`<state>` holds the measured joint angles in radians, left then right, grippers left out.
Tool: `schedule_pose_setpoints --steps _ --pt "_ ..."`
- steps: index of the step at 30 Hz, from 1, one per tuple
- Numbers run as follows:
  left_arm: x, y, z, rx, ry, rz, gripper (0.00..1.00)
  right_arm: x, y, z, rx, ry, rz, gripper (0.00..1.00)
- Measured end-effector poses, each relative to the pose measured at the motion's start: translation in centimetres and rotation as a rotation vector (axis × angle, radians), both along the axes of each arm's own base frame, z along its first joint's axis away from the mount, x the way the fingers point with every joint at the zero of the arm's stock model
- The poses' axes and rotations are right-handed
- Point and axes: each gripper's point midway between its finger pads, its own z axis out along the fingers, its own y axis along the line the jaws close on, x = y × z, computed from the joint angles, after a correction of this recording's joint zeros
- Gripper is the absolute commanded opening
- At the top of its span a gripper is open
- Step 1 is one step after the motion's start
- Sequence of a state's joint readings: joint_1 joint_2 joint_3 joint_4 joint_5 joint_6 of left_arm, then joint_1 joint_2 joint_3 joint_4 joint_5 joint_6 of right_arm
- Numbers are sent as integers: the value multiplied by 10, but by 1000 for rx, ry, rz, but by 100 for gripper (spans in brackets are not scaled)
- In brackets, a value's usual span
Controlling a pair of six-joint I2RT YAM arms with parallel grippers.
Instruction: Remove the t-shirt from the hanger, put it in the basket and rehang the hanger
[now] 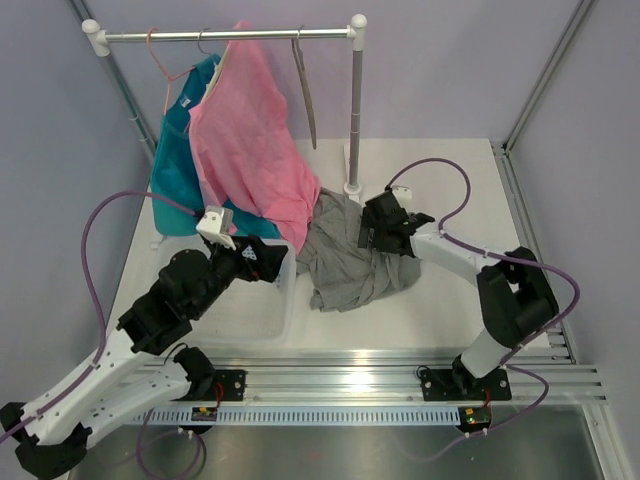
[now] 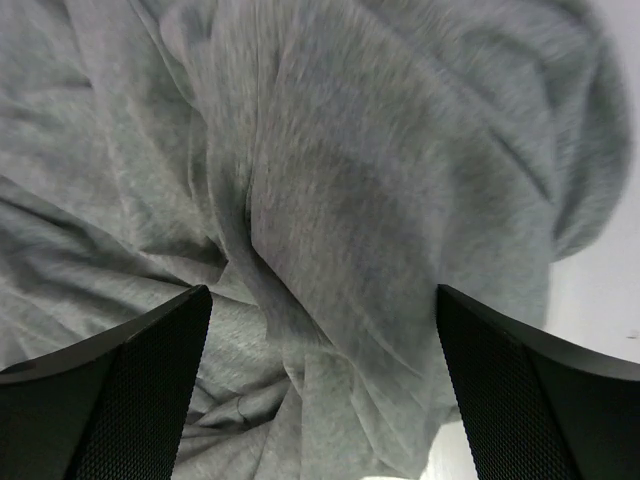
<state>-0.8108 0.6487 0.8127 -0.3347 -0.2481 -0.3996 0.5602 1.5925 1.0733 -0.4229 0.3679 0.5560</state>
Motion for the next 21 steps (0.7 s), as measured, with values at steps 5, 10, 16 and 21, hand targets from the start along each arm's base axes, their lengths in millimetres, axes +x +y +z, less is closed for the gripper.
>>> schedule_pose_setpoints --steps 5,10,16,21 --pt "-2 18 3 -52 -16 77 99 -5 12 -46 4 117 31 96" --pt "-6 27 20 -116 -58 98 99 -9 17 -62 20 161 29 71" --pt "-7 25 20 -117 -54 86 99 -10 18 -69 18 179 29 0" --pt "-12 9 15 -93 -38 -1 99 -16 19 -31 64 126 67 0"
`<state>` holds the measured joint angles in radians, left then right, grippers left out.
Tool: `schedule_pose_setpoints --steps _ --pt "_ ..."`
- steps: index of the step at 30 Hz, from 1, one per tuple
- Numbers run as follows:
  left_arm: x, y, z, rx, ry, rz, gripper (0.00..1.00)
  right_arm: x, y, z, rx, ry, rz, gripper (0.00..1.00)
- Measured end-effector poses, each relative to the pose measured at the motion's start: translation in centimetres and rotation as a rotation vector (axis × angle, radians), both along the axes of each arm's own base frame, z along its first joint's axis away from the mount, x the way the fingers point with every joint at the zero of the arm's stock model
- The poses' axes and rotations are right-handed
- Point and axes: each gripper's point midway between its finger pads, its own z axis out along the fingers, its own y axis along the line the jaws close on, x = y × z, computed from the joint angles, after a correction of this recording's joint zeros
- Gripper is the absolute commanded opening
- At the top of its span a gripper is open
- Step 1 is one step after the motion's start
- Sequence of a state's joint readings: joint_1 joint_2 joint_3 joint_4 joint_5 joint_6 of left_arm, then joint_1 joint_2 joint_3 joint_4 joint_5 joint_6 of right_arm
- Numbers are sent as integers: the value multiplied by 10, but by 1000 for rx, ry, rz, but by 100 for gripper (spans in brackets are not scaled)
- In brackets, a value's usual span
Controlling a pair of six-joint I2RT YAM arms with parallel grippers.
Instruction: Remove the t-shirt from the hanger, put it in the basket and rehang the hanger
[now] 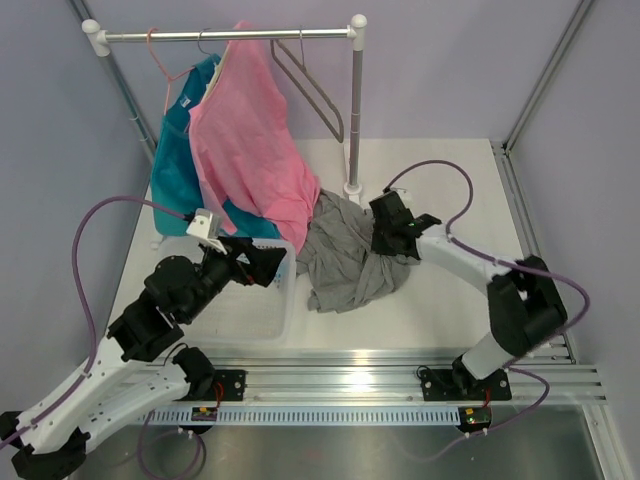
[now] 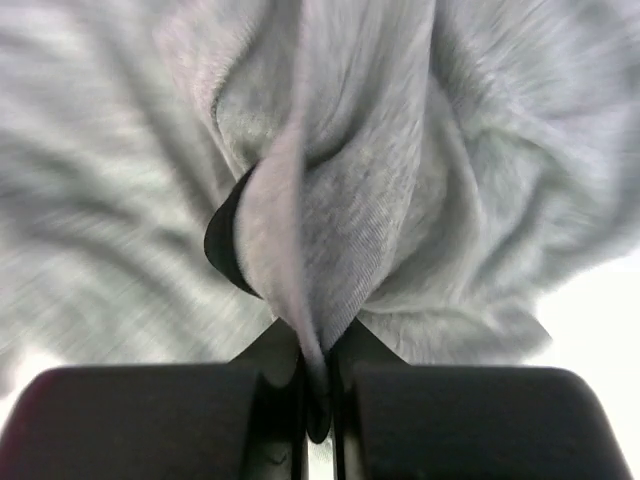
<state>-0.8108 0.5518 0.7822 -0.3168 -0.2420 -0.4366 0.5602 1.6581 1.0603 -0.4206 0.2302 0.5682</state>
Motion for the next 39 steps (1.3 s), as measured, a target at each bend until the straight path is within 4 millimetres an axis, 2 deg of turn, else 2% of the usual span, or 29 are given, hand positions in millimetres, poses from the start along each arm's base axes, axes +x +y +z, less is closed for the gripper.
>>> schedule_pose_setpoints --steps 2,8,10,12,14,16,20,23,26,28,34,37,39 --pt "-4 -10 -1 15 7 -59 99 -4 2 46 60 -84 33 0" --pt "-19 -52 8 75 5 -310 99 -34 26 237 365 -419 255 0" --pt "-22 -66 10 106 6 -387 99 -50 31 290 442 -507 336 0" --pt "-21 -77 9 132 6 -435 99 -68 36 328 501 -561 411 0" --pt "-20 -82 7 162 4 -466 99 -89 42 349 547 -581 486 0" --pt "-21 -82 9 183 -12 -480 99 -112 53 360 584 -562 576 0" --pt "-21 -79 34 202 -100 -487 99 -159 80 364 650 -484 776 0" --pt "-25 -75 59 207 -195 -501 99 -184 89 364 697 -435 882 0" --pt "-40 -74 79 203 -285 -564 99 -194 87 371 718 -440 919 0" --pt "-50 -77 89 201 -335 -625 99 -199 82 386 724 -470 935 0" --pt "-62 -88 91 217 -385 -742 99 -216 66 465 768 -671 983 0" --pt "-70 -95 89 215 -390 -814 99 -219 64 492 786 -730 1001 0" --pt "-74 -99 92 208 -400 -852 99 -221 67 500 799 -739 1023 0"
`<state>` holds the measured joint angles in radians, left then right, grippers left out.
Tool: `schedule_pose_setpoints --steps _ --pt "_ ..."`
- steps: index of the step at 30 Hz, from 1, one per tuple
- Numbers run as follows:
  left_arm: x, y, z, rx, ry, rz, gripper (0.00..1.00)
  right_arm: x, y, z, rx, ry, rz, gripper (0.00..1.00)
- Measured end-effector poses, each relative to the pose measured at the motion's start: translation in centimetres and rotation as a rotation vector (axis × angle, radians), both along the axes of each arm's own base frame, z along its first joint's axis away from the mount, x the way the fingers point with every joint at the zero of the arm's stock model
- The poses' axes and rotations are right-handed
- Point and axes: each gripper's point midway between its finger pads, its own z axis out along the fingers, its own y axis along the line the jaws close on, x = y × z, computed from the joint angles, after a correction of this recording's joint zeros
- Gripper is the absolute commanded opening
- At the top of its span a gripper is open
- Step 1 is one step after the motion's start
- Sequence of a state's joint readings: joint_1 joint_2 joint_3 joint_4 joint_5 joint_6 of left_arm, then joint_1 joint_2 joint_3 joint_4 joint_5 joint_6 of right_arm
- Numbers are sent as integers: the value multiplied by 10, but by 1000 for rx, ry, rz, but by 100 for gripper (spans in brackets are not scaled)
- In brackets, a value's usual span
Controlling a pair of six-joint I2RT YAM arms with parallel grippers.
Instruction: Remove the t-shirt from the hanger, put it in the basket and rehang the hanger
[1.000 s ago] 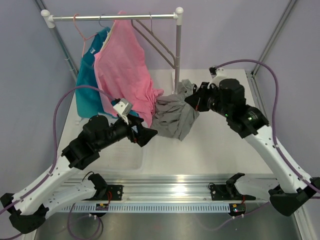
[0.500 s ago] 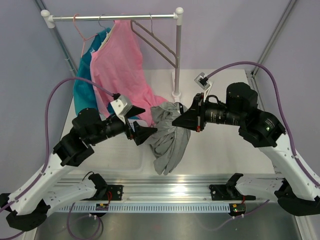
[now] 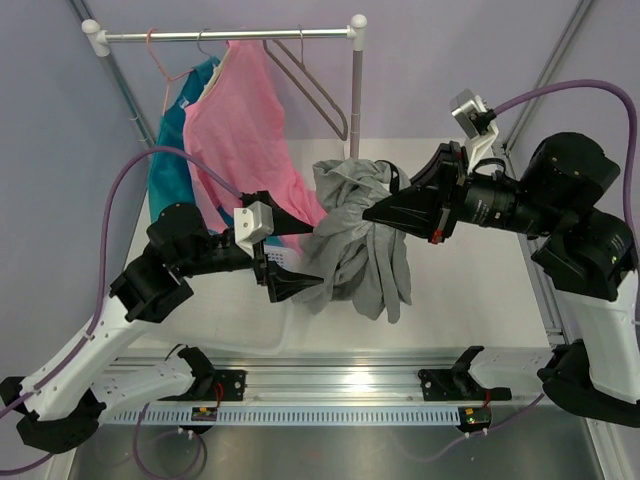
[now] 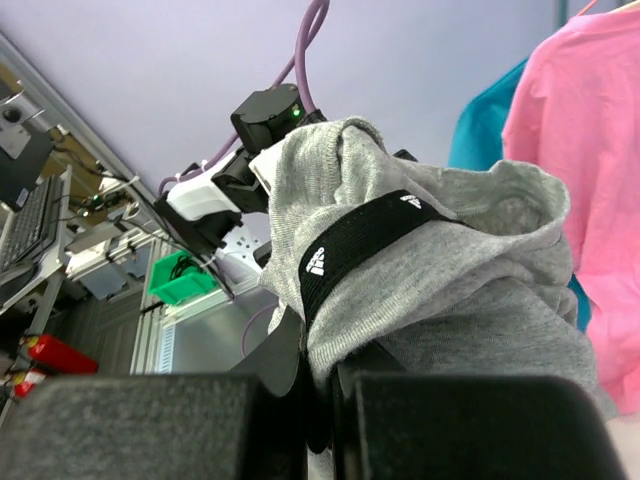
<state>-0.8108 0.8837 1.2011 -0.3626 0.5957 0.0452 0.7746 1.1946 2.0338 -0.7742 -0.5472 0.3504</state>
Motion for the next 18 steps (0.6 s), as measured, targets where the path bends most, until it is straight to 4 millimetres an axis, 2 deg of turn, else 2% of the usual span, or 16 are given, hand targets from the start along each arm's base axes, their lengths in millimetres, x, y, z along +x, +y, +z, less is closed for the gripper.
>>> schedule_pose_setpoints --steps 4,9,13,16,18 --pt "-4 -7 10 -25 -26 -53 99 1 11 -5 -15 14 49 0" --pt "-6 -21 10 -41 -36 -120 99 8 24 -17 -30 45 84 0" --pt "0 -36 -9 -8 -2 -140 99 8 26 -11 -10 30 96 0" --pt "2 -39 -23 18 15 -150 99 8 27 -5 0 17 94 0" --pt "-2 -40 -26 21 17 -177 99 10 27 0 13 4 85 0"
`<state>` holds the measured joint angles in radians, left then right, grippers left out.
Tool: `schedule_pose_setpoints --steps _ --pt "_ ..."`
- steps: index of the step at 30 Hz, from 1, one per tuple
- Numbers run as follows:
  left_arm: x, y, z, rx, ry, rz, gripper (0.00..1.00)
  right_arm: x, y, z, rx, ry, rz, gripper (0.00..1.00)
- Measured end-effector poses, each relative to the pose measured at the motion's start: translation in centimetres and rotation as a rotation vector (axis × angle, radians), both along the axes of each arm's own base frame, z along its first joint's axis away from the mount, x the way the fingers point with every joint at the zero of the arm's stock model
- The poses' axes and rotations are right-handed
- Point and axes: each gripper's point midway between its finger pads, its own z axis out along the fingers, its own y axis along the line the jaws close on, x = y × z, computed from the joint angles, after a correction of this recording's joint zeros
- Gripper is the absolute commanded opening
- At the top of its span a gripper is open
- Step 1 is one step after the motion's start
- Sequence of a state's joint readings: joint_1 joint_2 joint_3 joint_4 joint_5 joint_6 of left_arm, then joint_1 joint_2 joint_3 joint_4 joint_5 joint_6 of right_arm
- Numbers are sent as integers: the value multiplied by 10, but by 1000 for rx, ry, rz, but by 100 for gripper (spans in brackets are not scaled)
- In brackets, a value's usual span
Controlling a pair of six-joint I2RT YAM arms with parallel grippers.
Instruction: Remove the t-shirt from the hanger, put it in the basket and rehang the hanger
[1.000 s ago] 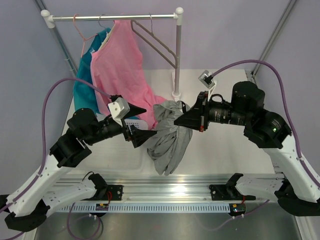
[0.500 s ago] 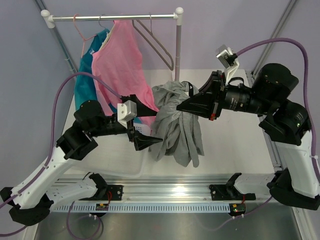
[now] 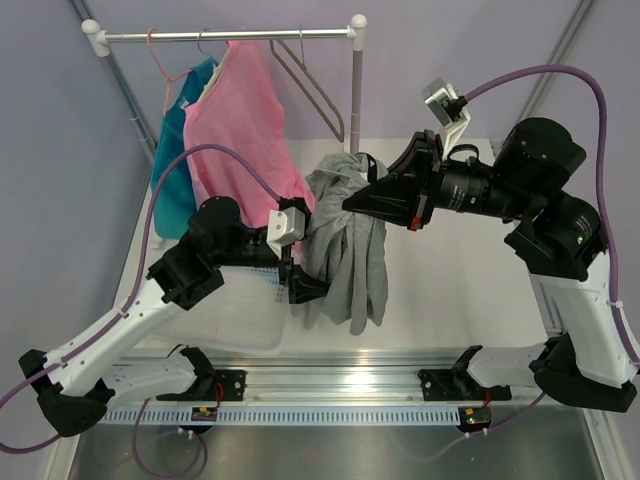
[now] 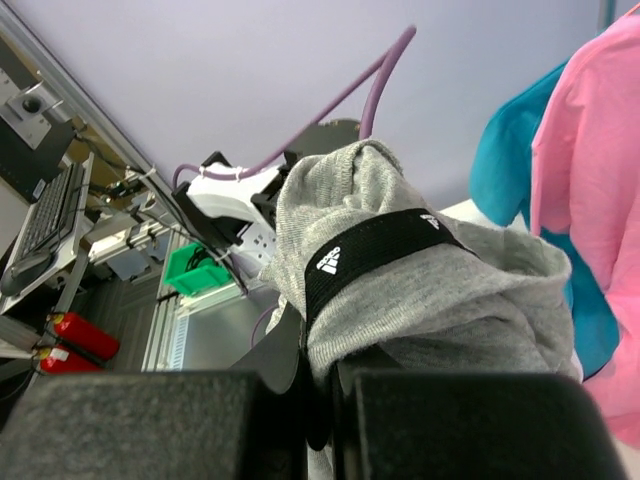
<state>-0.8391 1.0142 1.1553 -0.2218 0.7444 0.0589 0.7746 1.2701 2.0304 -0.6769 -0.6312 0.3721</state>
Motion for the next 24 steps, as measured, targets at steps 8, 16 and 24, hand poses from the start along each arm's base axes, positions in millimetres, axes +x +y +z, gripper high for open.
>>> schedule_pose_setpoints --steps 8,16,24 --pt "-32 -2 12 -69 -19 -184 0 9 2 -9 35 -32 -34 0" --pt "-43 15 24 -148 -82 -141 0 37 12 -55 -18 8 -124 0" --pt "-21 32 55 -263 -73 86 0 64 30 -122 -103 87 -161 12"
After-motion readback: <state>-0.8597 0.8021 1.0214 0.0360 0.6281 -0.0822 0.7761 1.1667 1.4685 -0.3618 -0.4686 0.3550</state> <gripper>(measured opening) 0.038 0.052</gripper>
